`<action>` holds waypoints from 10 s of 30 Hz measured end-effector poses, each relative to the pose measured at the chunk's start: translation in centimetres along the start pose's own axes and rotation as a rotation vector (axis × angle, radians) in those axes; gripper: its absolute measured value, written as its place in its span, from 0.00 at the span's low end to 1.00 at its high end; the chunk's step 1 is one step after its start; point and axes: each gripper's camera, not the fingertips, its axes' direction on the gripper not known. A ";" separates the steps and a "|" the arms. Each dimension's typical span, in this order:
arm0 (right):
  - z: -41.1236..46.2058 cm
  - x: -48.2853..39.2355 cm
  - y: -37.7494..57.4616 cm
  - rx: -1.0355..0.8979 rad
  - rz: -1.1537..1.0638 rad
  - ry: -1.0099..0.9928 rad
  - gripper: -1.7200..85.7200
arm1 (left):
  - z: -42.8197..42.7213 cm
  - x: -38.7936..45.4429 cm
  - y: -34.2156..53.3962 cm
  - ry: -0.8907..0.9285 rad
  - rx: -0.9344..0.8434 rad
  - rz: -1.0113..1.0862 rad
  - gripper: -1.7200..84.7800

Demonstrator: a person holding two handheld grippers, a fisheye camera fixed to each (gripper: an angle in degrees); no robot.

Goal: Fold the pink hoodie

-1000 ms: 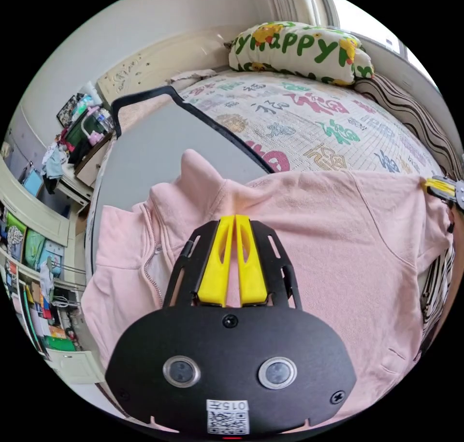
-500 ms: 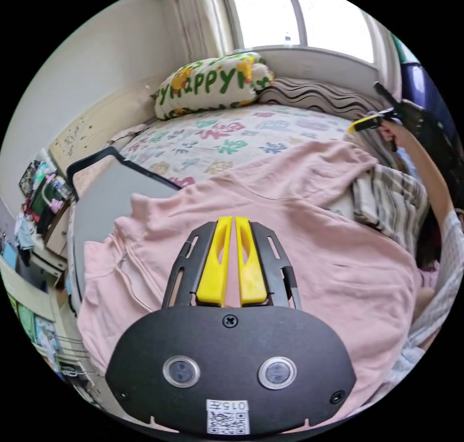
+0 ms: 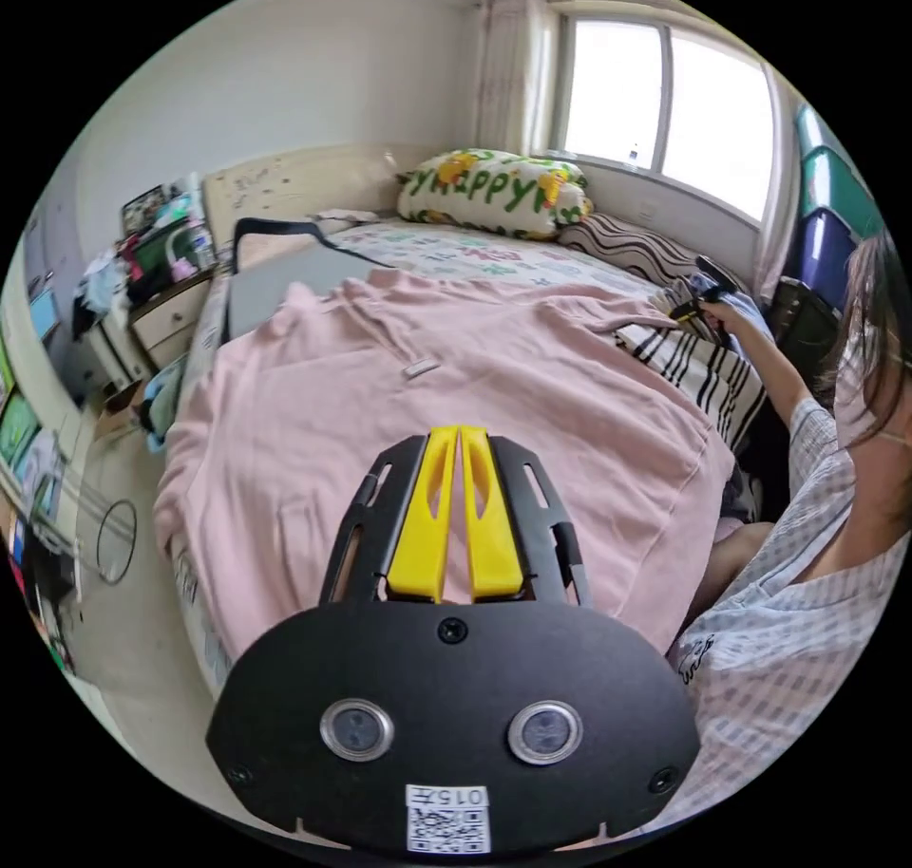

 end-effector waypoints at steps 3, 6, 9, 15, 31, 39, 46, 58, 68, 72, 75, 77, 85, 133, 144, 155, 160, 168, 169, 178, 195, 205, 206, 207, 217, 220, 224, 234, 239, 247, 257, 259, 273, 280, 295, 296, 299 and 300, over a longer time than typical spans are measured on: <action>-0.3 -1.4 0.3 -0.008 -0.018 0.110 0.12 | -2.1 -2.5 2.5 -0.015 0.061 -0.148 0.01; 0.9 -2.3 0.1 -0.070 -0.029 0.206 0.11 | -2.2 -3.7 2.6 0.088 0.091 -0.176 0.01; 2.0 -2.2 0.2 -0.045 0.030 0.150 0.11 | -1.3 -3.2 1.8 0.059 0.065 -0.119 0.01; 1.8 -1.6 1.8 0.013 0.020 -0.031 0.04 | 2.1 -2.7 0.2 -0.043 -0.121 -0.038 0.01; -3.1 -5.8 3.5 0.312 0.153 0.187 0.03 | 4.0 -7.5 -2.5 0.019 -0.263 -0.040 0.01; -1.9 -8.4 5.7 0.337 0.214 0.169 0.09 | 2.7 -12.0 -3.3 0.069 -0.256 -0.060 0.01; -5.3 -12.3 12.9 0.451 0.154 0.079 0.12 | -3.3 -19.0 -2.8 0.328 -0.126 -0.088 0.01; -2.0 -49.8 14.5 0.375 -0.707 -0.267 0.11 | -14.7 -54.0 21.0 0.240 0.364 -1.012 0.09; 4.2 -91.0 19.7 0.263 -1.380 -0.270 0.13 | -0.4 -69.4 28.0 0.694 0.439 -1.271 0.17; 7.4 -99.9 20.9 0.253 -1.464 -0.119 0.13 | 3.7 -72.6 28.8 0.846 0.449 -1.297 0.17; 10.4 -104.3 21.2 0.301 -1.471 0.089 0.13 | 5.7 -74.9 29.4 0.855 0.448 -1.313 0.17; 12.8 -105.9 21.2 0.314 -1.462 0.192 0.13 | 7.3 -76.0 30.0 0.899 0.483 -1.335 0.17; 13.7 -106.2 21.6 0.280 -1.447 0.130 0.06 | 10.6 -75.6 29.9 0.997 0.501 -1.343 0.13; 11.4 -52.8 42.8 0.304 -1.037 -0.394 0.14 | -6.9 2.4 16.0 0.160 -0.287 0.388 0.14; 12.4 -52.7 44.0 0.236 -1.087 -0.361 0.15 | -5.0 5.4 16.7 0.117 -0.285 0.400 0.11; 11.8 -54.1 47.3 0.309 -1.162 -0.125 0.15 | -4.5 6.9 16.9 0.072 -0.283 0.410 0.05; 11.5 -53.5 47.9 0.350 -1.188 -0.068 0.10 | -4.7 7.0 17.2 0.055 -0.280 0.423 0.04; 9.1 -49.7 47.7 0.377 -1.182 -0.231 0.02 | -7.4 5.2 17.7 0.179 -0.204 0.384 0.03; 9.1 -49.0 47.4 0.361 -1.178 -0.258 0.02 | -7.2 4.9 17.8 0.189 -0.214 0.381 0.03; 8.7 -46.0 45.9 0.261 -1.159 -0.329 0.05 | -7.0 2.2 18.5 0.231 -0.301 0.343 0.09; 10.0 -33.0 37.9 0.235 -0.551 -0.308 0.15 | -13.1 -8.5 23.6 0.134 -0.185 0.041 0.11; 9.1 -30.6 36.5 0.238 -0.601 -0.343 0.10 | -11.1 -13.7 24.6 0.274 -0.189 -0.125 0.09; 8.9 -30.4 36.4 0.245 -0.608 -0.335 0.08 | -11.5 -13.7 24.7 0.305 -0.179 -0.115 0.06; 8.7 -30.2 36.4 0.250 -0.609 -0.329 0.08 | -11.8 -13.7 24.7 0.295 -0.167 -0.113 0.06; 9.0 -26.0 34.6 0.189 -0.577 -0.362 0.06 | -12.5 -11.2 24.7 0.110 -0.276 0.017 0.03; 8.7 -24.8 34.1 0.186 -0.557 -0.395 0.07 | -12.9 -12.0 24.9 0.136 -0.264 -0.022 0.03; 7.6 -22.3 33.9 0.188 -0.548 -0.441 0.09 | -14.2 -13.8 25.3 0.225 -0.237 -0.086 0.03; 6.3 -9.2 35.4 0.470 -0.247 -0.475 0.08 | -16.5 -9.0 16.3 0.136 -0.044 0.082 0.05; 3.1 -1.7 32.2 0.658 -0.078 -0.534 0.07 | -7.6 1.2 2.9 0.291 -0.110 0.375 0.10; 2.6 4.7 21.3 0.620 0.183 -0.461 0.10 | 11.1 16.6 -15.5 0.372 -0.139 0.486 0.10; 10.5 10.1 12.9 0.520 0.726 -0.608 0.13 | 31.6 28.7 -26.7 0.356 -0.279 0.474 0.13; 10.9 10.3 13.0 0.558 0.732 -0.648 0.11 | 32.8 28.7 -26.9 0.368 -0.290 0.495 0.12; -0.2 -8.4 14.8 0.877 -0.200 -0.701 0.04 | 22.3 11.4 -25.3 0.682 0.045 0.252 0.09; 2.6 -29.8 22.3 0.622 -0.867 -0.753 0.04 | 12.8 -13.1 -17.0 0.679 0.048 -0.067 0.14; 6.5 -45.6 32.3 0.576 -0.887 -0.280 0.04 | 16.7 -23.6 -12.3 1.019 -0.192 -0.296 0.19; 6.5 -46.6 32.8 0.588 -0.869 -0.256 0.04 | 17.3 -22.4 -12.6 1.013 -0.245 -0.258 0.20; 7.0 -49.4 34.1 0.590 -0.854 -0.136 0.04 | 18.2 -21.9 -12.2 1.068 -0.236 -0.281 0.18; 7.1 -50.0 34.4 0.588 -0.857 -0.108 0.04 | 18.3 -22.1 -12.0 1.100 -0.225 -0.293 0.17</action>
